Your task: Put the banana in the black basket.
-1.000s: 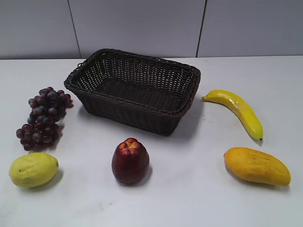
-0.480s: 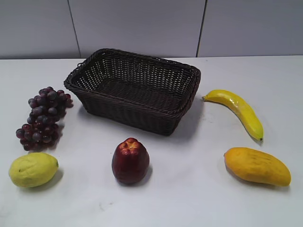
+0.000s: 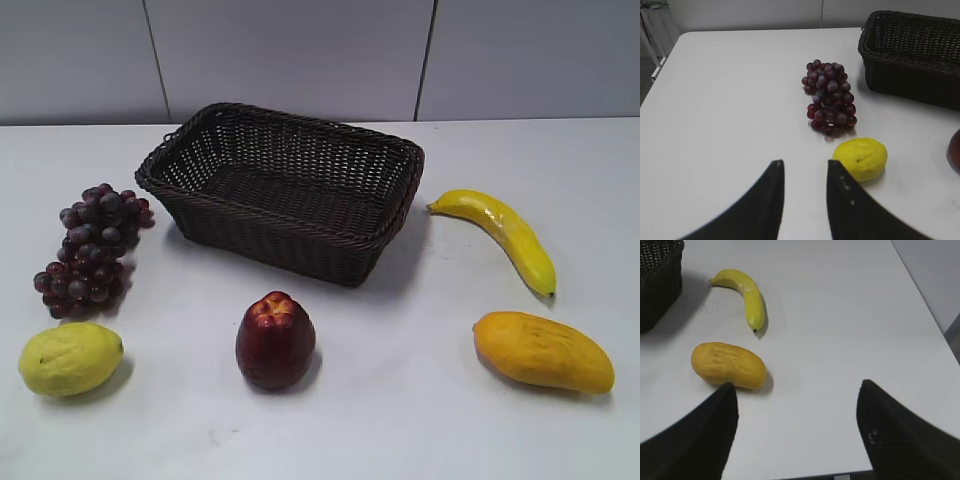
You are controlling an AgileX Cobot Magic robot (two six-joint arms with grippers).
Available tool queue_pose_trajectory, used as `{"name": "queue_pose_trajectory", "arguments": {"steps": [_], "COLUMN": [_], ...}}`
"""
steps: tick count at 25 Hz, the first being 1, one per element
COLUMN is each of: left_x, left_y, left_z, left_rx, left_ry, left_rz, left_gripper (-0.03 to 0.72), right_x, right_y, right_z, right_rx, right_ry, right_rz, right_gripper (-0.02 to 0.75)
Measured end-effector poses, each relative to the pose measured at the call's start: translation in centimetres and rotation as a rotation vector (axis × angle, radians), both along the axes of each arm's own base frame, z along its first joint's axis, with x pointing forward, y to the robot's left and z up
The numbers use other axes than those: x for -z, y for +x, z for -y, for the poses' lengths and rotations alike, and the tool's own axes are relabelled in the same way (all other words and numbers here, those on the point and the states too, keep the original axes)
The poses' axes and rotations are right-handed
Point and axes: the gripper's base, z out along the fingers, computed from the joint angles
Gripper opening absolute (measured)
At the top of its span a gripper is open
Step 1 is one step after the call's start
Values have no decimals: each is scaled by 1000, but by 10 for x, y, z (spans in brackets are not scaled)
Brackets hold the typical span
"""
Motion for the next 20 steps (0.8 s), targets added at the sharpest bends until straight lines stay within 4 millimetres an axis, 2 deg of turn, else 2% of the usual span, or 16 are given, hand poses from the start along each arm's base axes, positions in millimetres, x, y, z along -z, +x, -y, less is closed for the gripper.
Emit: {"name": "queue_pose_trajectory", "arguments": {"steps": [4, 10, 15, 20], "left_x": [0, 0, 0, 0], "left_y": [0, 0, 0, 0], "left_z": [0, 0, 0, 0], "left_rx": [0, 0, 0, 0], "left_ry": [0, 0, 0, 0], "left_rz": [0, 0, 0, 0], "left_gripper": [215, 215, 215, 215], "right_x": [-18, -35, -30, -12], "right_y": [15, 63, 114, 171], "right_z": [-2, -5, -8, -12], "right_rx": [-12, -30, -42, -70], "right_ry": [4, 1, 2, -27], "right_rz": [120, 211, 160, -43], "right_gripper": [601, 632, 634, 635]}}
